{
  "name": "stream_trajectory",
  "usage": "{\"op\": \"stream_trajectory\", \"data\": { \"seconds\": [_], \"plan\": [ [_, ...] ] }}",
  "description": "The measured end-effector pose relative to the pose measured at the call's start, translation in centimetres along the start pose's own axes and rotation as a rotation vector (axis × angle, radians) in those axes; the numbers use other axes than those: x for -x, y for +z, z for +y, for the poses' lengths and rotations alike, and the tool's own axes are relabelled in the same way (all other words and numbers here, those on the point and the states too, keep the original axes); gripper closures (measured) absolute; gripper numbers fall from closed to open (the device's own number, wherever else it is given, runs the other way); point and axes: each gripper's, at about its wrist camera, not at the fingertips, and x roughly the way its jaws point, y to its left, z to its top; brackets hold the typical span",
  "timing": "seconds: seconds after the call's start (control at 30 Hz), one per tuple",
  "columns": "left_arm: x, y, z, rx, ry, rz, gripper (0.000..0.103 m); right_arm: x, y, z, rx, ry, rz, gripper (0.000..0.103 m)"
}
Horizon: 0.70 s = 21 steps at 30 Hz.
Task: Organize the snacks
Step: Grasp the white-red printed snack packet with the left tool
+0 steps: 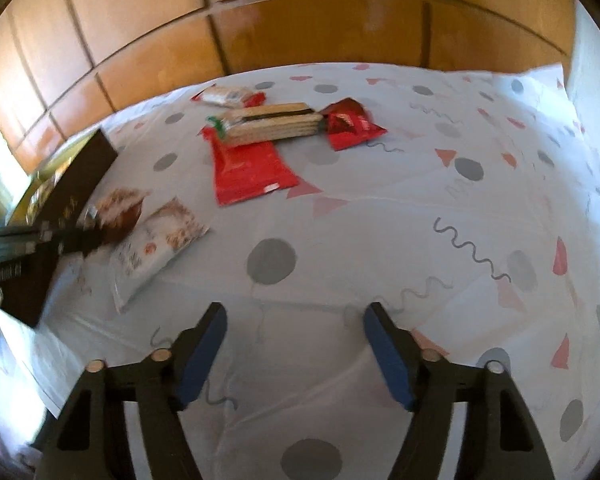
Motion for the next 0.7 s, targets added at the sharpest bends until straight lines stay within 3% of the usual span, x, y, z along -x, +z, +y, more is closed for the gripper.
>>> {"op": "stream_trajectory", "data": {
  "seconds": [0.07, 0.13, 0.27, 0.37, 0.53, 0.7],
  "plan": [
    [0.4, -0.1, 0.0, 0.012, -0.002, 0.002, 0.096, 0.1, 0.5, -1.0, -0.054, 0.016, 0.006, 0.046],
    [0.9, 0.1, 0.3, 0.048, -0.020, 0.000, 0.096, 0.1, 1.0, -1.8, -0.098, 0.027, 0.011, 0.049],
    [1.3, 0.6, 0.0, 0.023, -0.008, 0.003, 0.096, -0.1, 2.0, -2.7, -0.164, 0.076, 0.017, 0.050],
    [0.8, 1.1, -0.6, -0.027, -0.066, 0.017, 0.093, -0.4, 2.4, -2.8, -0.188, 0.080, 0.016, 0.050],
    [1.3, 2.2, -0.6, -0.083, -0.069, -0.003, 0.051, -0.6, 2.1, -2.7, -0.195, 0.086, 0.013, 0.050],
    [1.2, 2.9, -0.9, -0.182, -0.075, 0.003, 0.043, -0.7, 2.1, -2.9, -0.197, 0.093, 0.006, 0.050]
  ]
}}
